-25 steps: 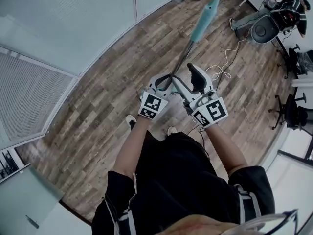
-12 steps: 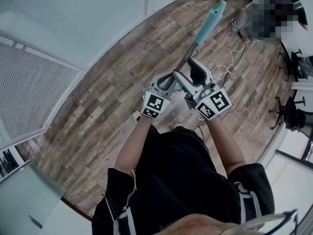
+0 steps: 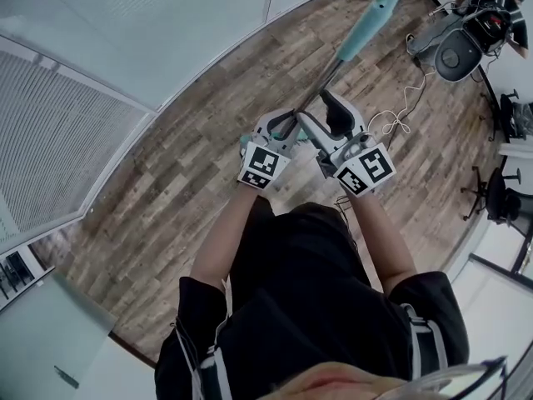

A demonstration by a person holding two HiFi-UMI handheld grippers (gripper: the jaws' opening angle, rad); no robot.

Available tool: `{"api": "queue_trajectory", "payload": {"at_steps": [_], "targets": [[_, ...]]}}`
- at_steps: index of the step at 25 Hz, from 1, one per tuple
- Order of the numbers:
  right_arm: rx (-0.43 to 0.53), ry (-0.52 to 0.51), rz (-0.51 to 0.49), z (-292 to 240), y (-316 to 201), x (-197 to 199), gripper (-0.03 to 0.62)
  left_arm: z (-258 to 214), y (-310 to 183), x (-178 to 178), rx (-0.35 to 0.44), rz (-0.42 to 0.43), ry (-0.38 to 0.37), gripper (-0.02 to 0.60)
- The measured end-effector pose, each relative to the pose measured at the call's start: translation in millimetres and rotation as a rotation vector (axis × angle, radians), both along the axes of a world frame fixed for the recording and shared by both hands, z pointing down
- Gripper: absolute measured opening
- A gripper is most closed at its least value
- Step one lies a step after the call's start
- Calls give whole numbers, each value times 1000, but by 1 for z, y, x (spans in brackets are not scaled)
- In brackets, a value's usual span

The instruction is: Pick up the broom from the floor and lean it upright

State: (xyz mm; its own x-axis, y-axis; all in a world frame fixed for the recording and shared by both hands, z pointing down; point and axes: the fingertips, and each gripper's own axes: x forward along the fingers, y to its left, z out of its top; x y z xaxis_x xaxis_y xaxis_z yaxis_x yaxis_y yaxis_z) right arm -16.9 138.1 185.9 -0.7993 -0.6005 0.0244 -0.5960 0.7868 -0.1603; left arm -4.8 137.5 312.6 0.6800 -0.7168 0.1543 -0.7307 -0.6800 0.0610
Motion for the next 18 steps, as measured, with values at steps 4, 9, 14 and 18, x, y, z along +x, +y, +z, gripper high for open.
{"api": "queue_trajectory", "payload": {"at_steps": [4,9,14,18], "targets": [[22,41,-4,5,0,-24,284,2,3,-17,3,17,-16,86],[29,25,17,3,-5,-36,97,-1,1,-32,18,7,-10,86],[58,83,-15,6,-17,-50,93,1,-12,-45,25,-39,-23,86],[42,97,-59,16,-29,-49,85,6,-22,-41,15,-54,-46,86]]}}
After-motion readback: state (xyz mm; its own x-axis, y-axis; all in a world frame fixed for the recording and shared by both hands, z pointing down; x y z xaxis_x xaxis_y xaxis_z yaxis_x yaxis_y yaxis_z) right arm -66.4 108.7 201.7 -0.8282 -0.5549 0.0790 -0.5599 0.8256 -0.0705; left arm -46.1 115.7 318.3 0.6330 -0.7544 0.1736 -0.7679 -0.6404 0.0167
